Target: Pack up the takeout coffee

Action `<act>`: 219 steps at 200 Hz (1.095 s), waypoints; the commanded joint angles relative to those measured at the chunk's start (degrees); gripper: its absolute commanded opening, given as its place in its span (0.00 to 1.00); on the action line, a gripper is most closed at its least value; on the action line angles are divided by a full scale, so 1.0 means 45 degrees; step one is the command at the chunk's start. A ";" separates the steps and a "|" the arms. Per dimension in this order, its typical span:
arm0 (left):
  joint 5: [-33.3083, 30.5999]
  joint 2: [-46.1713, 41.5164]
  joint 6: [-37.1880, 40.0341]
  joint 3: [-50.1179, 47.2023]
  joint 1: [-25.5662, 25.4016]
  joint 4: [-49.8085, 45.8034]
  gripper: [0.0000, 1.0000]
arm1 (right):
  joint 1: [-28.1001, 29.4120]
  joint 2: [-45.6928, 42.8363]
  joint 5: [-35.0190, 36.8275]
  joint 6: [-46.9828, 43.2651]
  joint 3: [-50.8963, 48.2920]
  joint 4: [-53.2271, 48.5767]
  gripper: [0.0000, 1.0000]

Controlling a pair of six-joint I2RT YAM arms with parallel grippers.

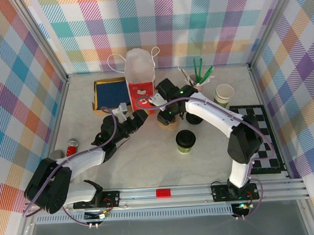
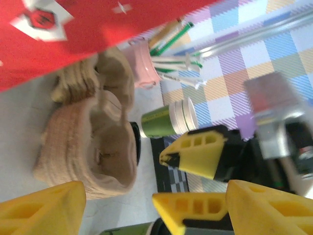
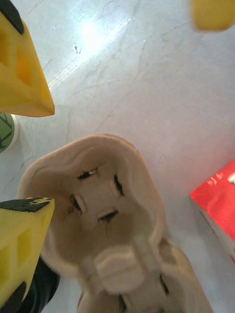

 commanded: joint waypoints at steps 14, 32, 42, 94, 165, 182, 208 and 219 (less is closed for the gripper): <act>-0.0074 -0.0717 -0.0060 -0.1079 0.0812 -0.1401 0.75 | 0.0229 0.1105 -0.0596 -0.0236 0.1055 -0.1144 0.42; -0.0130 -0.1251 0.0098 -0.1152 0.0892 -0.1963 0.76 | 0.0253 0.1463 -0.0357 -0.0292 0.1432 -0.1411 0.36; -0.0186 -0.1515 0.0201 -0.1152 0.0932 -0.2281 0.76 | 0.0289 0.1603 -0.0286 -0.0323 0.1613 -0.1518 0.36; -0.0162 -0.2411 0.0389 -0.1172 0.1242 -0.3108 0.76 | 0.0526 0.2279 -0.0202 -0.0449 0.2202 -0.1934 0.40; -0.0115 -0.2924 0.0428 -0.1172 0.1513 -0.3593 0.76 | 0.0529 0.2995 0.0432 -0.0475 0.2811 -0.2107 0.42; -0.0077 -0.2964 0.0453 -0.1172 0.1557 -0.3622 0.76 | 0.0536 0.3077 0.0504 -0.0489 0.2882 -0.2090 0.41; -0.0076 -0.3035 0.0467 -0.1173 0.1626 -0.3701 0.76 | 0.0521 0.3147 0.0578 -0.0509 0.2941 -0.2109 0.36; -0.0074 -0.3072 0.0467 -0.1172 0.1653 -0.3731 0.76 | 0.0521 0.3177 0.0579 -0.0529 0.2960 -0.2119 0.36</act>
